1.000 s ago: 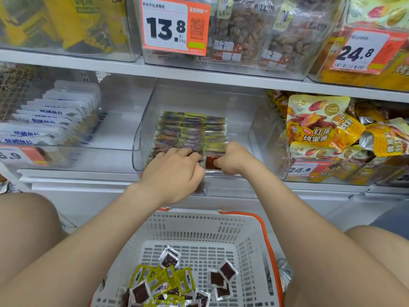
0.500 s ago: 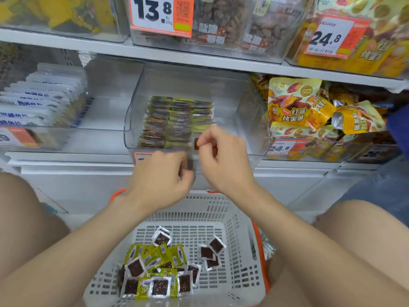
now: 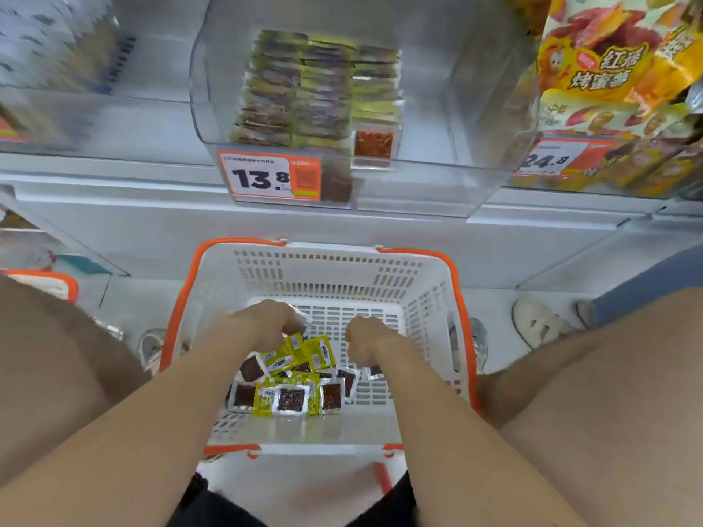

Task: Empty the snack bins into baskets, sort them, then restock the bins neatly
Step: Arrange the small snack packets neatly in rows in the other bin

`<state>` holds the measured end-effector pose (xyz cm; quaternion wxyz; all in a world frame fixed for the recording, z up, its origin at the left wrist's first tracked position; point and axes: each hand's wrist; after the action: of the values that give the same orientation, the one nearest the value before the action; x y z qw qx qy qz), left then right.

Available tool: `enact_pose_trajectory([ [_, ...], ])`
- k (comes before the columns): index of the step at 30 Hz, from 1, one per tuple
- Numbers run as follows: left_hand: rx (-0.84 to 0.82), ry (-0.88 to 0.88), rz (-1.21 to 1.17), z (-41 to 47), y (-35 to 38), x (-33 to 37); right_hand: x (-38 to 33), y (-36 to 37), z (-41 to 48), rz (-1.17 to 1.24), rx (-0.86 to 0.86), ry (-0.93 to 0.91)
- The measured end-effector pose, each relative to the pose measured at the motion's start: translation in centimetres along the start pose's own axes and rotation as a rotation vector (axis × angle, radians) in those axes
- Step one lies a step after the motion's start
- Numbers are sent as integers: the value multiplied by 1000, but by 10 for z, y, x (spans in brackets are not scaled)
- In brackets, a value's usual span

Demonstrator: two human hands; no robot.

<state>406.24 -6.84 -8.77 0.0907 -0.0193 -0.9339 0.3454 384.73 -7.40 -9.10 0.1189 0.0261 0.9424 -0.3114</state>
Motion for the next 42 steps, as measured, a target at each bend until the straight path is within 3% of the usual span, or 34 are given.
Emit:
enact_pose_trajectory([
  [5, -100, -49, -105, 29, 45, -6, 22, 40, 51, 141, -28, 94],
  [9, -162, -14, -128, 45, 84, -7, 35, 85, 75, 230, 76, 275],
  [14, -95, 66, -199, 58, 123, 2, 52, 106, 89, 294, 252, 392],
  [17, 54, 132, -128, 64, 134, 12, 58, 115, 91, 199, 209, 370],
  [20, 199, 113, -44, 75, 130, 16, 55, 126, 84, 137, 295, 213],
  [25, 125, 176, 121, 90, 121, 17, 63, 127, 92, 168, 271, 132],
  [30, 191, 109, 112, 94, 126, 21, 70, 126, 94, 191, 365, 114],
  [33, 223, 91, -14, 98, 133, 20, 68, 126, 95, 213, 314, 76],
  [37, 237, -45, -433, 98, 131, 17, 62, 129, 100, 139, 323, 18],
  [42, 367, -113, -616, 96, 131, 6, 61, 134, 102, 61, 350, -24],
])
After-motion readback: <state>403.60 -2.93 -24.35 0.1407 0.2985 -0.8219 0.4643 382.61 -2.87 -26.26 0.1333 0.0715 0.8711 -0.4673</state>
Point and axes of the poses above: each hand's wrist, its own z-axis towards the middle knuckle, its own y-axis out of the palm, x = y × z, and after that the axes turned 3 degrees about z, right-handed
